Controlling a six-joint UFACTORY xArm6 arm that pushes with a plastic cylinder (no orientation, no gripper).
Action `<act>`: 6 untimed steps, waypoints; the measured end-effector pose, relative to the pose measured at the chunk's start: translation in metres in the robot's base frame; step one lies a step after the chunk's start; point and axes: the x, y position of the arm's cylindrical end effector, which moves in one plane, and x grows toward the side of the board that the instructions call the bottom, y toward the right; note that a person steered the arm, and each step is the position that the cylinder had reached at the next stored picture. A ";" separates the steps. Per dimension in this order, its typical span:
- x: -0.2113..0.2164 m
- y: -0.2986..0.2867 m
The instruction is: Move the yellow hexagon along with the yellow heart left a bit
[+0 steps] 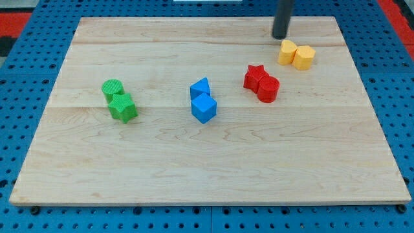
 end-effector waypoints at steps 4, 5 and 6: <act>0.132 0.057; 0.112 0.021; 0.092 -0.007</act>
